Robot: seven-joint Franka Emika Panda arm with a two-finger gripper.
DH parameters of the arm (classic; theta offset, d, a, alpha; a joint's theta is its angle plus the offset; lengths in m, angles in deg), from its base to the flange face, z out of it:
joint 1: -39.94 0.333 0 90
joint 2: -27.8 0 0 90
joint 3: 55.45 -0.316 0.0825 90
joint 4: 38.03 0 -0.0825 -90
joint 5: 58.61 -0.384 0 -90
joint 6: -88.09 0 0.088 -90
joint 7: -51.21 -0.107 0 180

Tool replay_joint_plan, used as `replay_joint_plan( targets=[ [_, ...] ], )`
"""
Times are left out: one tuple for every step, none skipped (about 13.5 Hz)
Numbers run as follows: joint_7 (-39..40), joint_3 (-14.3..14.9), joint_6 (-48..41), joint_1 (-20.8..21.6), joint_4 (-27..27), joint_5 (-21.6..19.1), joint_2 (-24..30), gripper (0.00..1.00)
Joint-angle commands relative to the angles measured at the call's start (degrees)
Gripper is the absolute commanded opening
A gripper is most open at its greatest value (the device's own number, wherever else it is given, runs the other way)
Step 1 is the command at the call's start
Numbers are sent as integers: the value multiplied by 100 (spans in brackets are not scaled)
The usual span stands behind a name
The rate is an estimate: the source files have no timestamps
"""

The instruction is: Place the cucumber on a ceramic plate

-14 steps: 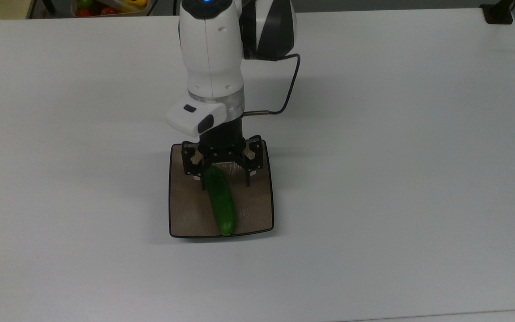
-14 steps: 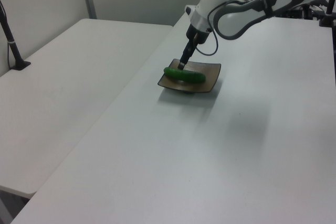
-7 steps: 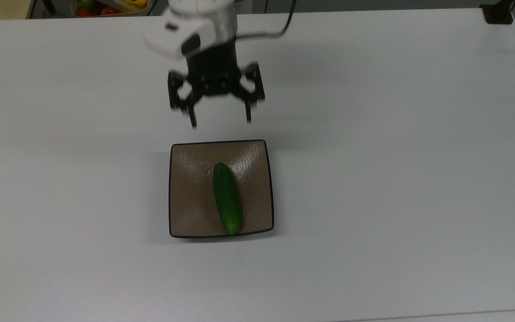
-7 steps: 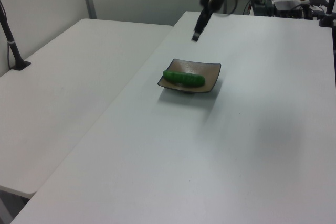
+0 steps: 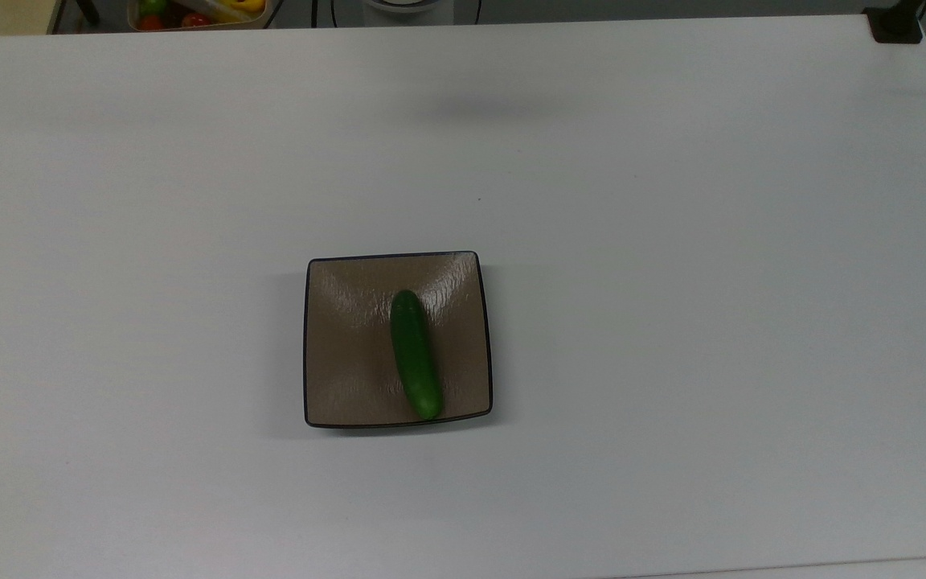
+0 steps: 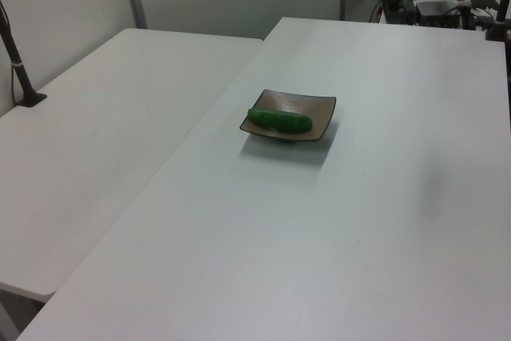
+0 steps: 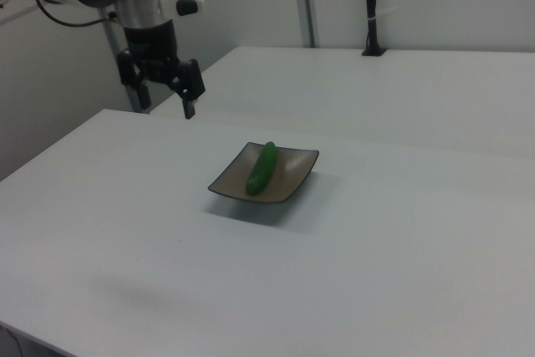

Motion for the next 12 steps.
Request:
replay_joint_plan(
  targets=[
    [-571, 106, -312, 72, 219, 16, 231, 100],
    [-940, 106, -269, 81, 219, 34, 214, 100],
    [-1118, 106, -233, 81, 219, 112, 187, 100],
    [-1119, 106, -146, 90, 211, 235, 170, 100],
    [-1111, 106, 20, 81, 228, 262, 143, 100],
    [-1076, 106, 213, 55, 237, 262, 108, 100],
    [-971, 97, 433, 37, 246, 262, 30, 100],
    [-692, 105, 731, 28, 237, 271, -110, 100],
    [-515, 97, 925, 19, 237, 271, -173, 100],
    [-339, 97, 1092, -7, 246, 271, -199, 100],
    [-198, 97, 1146, -42, 246, 262, -217, 100],
    [-153, 97, 1147, -42, 237, 262, -243, 100]
  ],
)
